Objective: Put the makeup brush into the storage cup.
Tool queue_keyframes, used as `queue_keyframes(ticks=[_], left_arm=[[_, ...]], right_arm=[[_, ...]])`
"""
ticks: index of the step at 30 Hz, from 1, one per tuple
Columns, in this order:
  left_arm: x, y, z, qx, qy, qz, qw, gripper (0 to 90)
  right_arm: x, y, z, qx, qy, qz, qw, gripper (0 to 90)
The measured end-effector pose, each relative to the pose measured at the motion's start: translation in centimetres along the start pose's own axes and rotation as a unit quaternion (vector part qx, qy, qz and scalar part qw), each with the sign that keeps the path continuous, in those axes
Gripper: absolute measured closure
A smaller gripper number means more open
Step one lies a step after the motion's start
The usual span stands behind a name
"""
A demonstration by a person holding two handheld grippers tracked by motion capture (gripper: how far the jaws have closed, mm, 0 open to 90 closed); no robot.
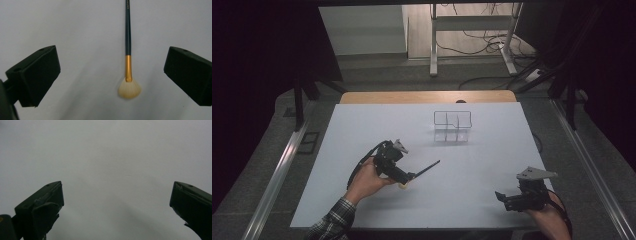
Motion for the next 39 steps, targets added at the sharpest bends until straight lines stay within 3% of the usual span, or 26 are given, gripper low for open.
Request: queue_keyframes(ticks=[10, 21, 33, 39], left_arm=[[-0.6, -0.4, -2.0, -0.031, 0.027, -0.009, 0.9991, 4.7], [-2.5, 0.0, -1.6, -0.025, 0.047, -0.016, 0.9985, 16.7], [-4.0, -0.9, -0.8, -0.043, 0.076, 0.011, 0.9961, 48.9], [-4.3, -1.1, -0.5, -0.042, 0.087, 0.022, 0.9951, 64.2]], right_arm=[[0.0, 0.1, 0.0, 0.0, 0.0, -0.002, 1.0, 0.0], [-0.2, 0.2, 0.2, 0.005, 0.01, -0.002, 0.9999, 0.0], [-0.3, 0.3, 0.3, 0.007, 0.015, -0.003, 0.9999, 0.0], [-0.3, 0.3, 0.3, 0.009, 0.017, -0.004, 0.9998, 0.0]])
Point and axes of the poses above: each handheld gripper's, and its own axes: x roughly backward along the jaws, z roughly out of its underside, y roughly to its left, the point moved 6 cm from there along -x, roughly forward along the jaws, and after that the axes turned 2 degrees about -x, right-handed, at the moved point
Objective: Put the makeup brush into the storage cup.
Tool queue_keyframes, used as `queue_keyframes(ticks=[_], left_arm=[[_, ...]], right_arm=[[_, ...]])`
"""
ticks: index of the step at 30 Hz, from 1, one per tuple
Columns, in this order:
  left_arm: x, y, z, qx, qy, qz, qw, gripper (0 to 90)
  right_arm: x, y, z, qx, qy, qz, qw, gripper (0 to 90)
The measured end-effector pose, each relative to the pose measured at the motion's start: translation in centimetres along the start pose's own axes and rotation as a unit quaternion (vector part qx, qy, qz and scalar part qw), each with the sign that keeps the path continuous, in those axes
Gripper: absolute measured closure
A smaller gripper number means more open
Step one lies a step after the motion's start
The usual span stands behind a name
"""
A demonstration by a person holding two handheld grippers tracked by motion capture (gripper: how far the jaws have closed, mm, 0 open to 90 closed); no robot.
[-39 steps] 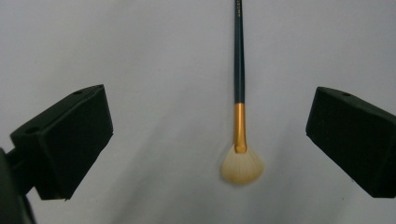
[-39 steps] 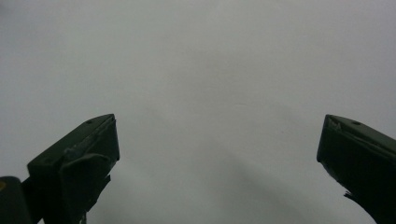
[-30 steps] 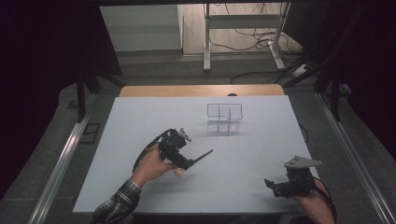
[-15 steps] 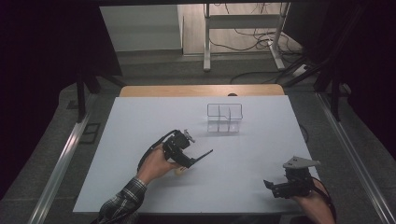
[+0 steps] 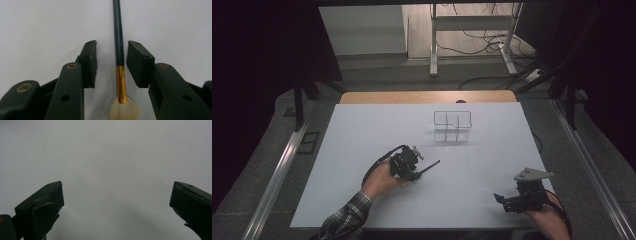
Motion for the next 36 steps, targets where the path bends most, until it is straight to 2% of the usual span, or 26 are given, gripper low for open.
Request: queue_keyframes(ticks=[4, 7, 13, 23, 28, 32, 36], left_arm=[[0.0, -0.4, 0.0, -0.01, 0.002, -0.004, 0.9999, 82.7], [0.0, -0.4, 0.1, -0.013, 0.002, -0.008, 0.9999, 83.3], [0.1, -0.3, 0.2, -0.006, -0.008, 0.007, 0.9999, 83.4], [0.5, -0.5, 0.4, -0.019, -0.015, 0.015, 0.9996, 83.4], [1.2, -0.5, 0.5, -0.023, -0.03, 0.011, 0.9992, 83.4], [2.1, -0.7, 0.7, -0.02, -0.056, 0.02, 0.998, 83.4], [2.5, -0.7, 1.0, -0.017, -0.063, 0.027, 0.9975, 83.3]], right_arm=[[0.0, 0.0, 0.0, 0.001, 0.001, -0.001, 1.0, 0.0], [-0.1, 0.1, 0.1, 0.004, 0.004, -0.001, 1.0, 0.0], [-0.1, 0.1, 0.0, 0.007, 0.002, 0.0, 1.0, 0.0], [-0.1, 0.1, 0.0, 0.013, 0.002, -0.001, 0.9999, 0.0], [-0.1, 0.1, 0.0, 0.022, 0.002, -0.001, 0.9998, 0.0], [0.0, 0.1, -0.1, 0.023, -0.002, -0.002, 0.9997, 0.0], [0.0, 0.2, -0.1, 0.021, -0.004, -0.004, 0.9998, 0.0]])
Point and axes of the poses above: each handheld gripper's, and its own axes: x roughly backward along the jaws, z roughly out of its underside, y roughly to its left, the point moved 6 cm from there along -x, roughly forward along the jaws, and after that the axes turned 2 degrees about -x, right-handed, at the moved point
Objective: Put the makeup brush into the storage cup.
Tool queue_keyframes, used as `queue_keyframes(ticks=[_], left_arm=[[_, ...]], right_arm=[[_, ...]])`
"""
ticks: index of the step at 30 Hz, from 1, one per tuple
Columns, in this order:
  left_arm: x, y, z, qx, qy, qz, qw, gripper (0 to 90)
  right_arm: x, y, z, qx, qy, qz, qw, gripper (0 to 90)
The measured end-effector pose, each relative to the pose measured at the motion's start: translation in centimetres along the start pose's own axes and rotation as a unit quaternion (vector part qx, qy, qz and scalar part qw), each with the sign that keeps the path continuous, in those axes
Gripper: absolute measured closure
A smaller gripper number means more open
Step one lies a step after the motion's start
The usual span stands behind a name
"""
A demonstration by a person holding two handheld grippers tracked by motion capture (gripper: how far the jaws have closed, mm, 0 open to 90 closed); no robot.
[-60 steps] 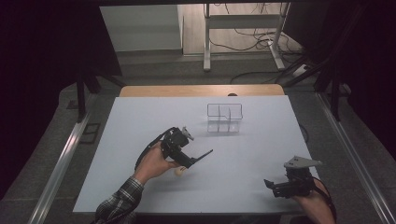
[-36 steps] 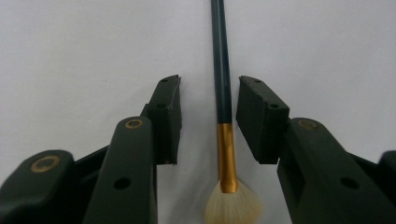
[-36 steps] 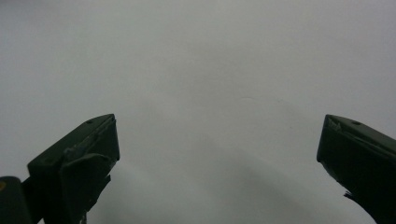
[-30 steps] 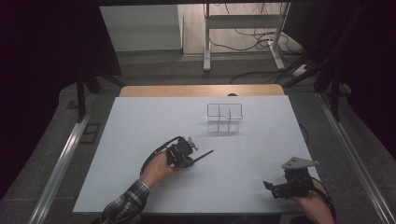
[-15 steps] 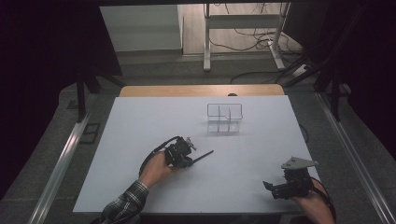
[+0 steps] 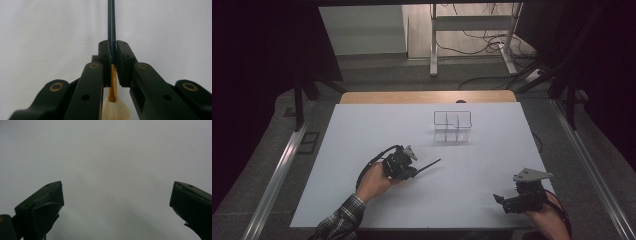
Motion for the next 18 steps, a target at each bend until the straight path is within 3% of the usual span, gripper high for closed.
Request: queue_keyframes(ticks=[12, 18], left_arm=[[0.9, -1.2, 0.9, -0.003, -0.01, 0.014, 0.9998, 83.3], [1.6, -1.8, 1.5, -0.004, -0.019, 0.016, 0.9997, 83.4]], right_arm=[[0.1, 0.2, -0.5, -0.006, -0.017, -0.008, 0.9998, 0.0], [0.1, 0.6, -0.9, 0.003, -0.021, -0.006, 0.9998, 0.0]])
Point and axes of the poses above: each handheld gripper's, and its own axes: x roughly backward along the jaws, z roughly out of its underside, y roughly to its left, the point moved 6 cm from there along -x, roughly forward along the jaws, and after that the axes turned 2 degrees about -x, right-handed, at the moved point
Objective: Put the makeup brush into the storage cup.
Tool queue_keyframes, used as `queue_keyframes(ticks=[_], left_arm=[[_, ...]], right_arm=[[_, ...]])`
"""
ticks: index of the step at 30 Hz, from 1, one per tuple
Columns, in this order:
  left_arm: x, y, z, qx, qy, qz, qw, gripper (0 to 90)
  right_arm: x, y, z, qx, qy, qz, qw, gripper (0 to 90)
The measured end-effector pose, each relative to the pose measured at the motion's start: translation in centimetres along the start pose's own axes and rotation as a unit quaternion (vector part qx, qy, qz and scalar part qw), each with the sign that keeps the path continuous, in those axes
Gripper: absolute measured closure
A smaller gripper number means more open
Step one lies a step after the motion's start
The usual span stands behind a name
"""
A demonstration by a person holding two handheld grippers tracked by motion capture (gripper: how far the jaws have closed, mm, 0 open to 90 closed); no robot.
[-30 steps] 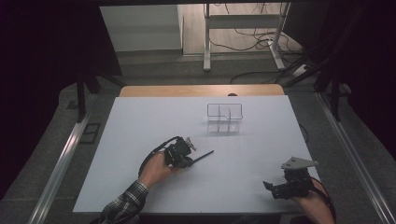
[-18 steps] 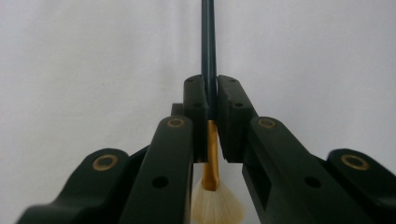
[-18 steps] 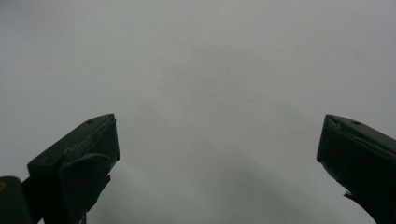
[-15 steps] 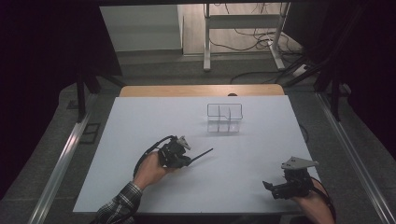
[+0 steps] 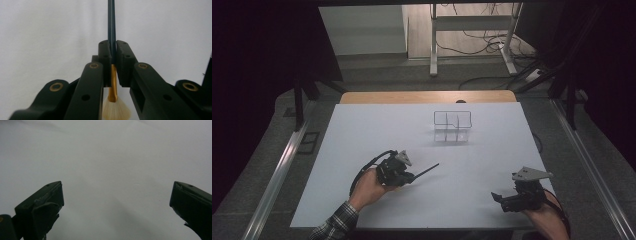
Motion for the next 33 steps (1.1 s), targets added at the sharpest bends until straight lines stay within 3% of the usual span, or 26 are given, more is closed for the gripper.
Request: queue_keyframes(ticks=[12, 18, 33], left_arm=[[0.5, -0.8, 1.1, -0.004, -0.002, 0.005, 1.0, 83.3], [0.9, -1.6, 1.5, -0.006, -0.008, 0.007, 0.9999, 83.3], [1.6, -2.9, 2.8, 0.0, -0.015, 0.009, 0.9998, 83.3]], right_arm=[[-0.2, 0.9, -0.8, 0.036, 0.002, -0.009, 0.9993, 0.0], [-0.4, 1.4, -1.4, 0.043, -0.001, -0.018, 0.9989, 0.2], [-1.7, 3.8, -3.1, 0.074, 0.006, -0.053, 0.9958, 0.3]])
Point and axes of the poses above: each handheld gripper's, and its own axes: x roughly backward along the jaws, z roughly out of its underside, y roughly to its left, the point moved 6 cm from there along -x, roughly forward along the jaws, and after that the axes turned 2 degrees about -x, right-handed, at the moved point
